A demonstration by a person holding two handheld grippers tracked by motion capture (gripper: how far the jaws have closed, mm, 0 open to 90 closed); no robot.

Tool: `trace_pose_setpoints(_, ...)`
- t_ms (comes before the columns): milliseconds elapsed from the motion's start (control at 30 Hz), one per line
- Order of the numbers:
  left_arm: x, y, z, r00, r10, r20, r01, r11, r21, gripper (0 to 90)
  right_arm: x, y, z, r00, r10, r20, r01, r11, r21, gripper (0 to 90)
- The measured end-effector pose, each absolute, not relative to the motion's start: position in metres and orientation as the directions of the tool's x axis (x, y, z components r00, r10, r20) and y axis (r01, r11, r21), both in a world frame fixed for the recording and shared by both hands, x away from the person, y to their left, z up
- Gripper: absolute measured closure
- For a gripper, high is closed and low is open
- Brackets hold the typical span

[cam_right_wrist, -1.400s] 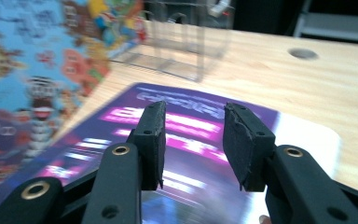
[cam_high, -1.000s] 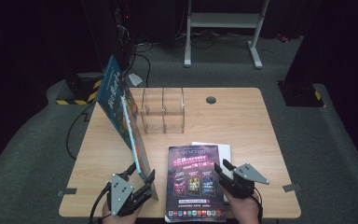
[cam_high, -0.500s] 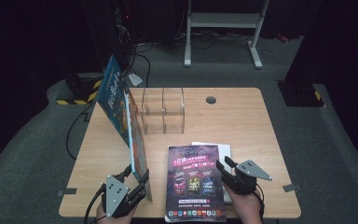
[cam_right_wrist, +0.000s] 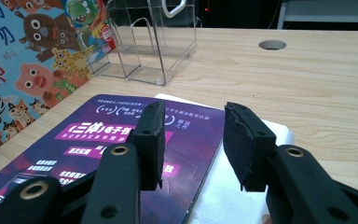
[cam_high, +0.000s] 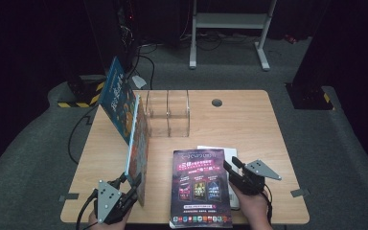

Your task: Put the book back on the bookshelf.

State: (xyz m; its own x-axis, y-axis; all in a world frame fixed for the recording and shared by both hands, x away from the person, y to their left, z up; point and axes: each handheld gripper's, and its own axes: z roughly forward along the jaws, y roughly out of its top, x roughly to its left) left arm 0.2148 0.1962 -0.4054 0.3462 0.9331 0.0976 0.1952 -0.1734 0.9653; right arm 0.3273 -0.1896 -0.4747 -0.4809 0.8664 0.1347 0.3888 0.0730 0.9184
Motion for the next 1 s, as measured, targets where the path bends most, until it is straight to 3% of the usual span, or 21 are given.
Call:
trace_pose_setpoints(433, 0.213, 0.212, -0.405, 0.272, 0.957, 0.106, 0.193, -0.162, 0.968, 75.8, 0.331, -0.194, -0.475, -0.469, 0.871, 0.147, 0.396, 0.059, 0.916, 59.4)
trace_pose_setpoints(1000, 0.214, 0.238, -0.399, 0.244, 0.970, 0.007, 0.212, -0.060, 0.976, 79.8, 0.332, -0.190, -0.474, -0.480, 0.866, 0.142, 0.390, 0.066, 0.918, 59.6)
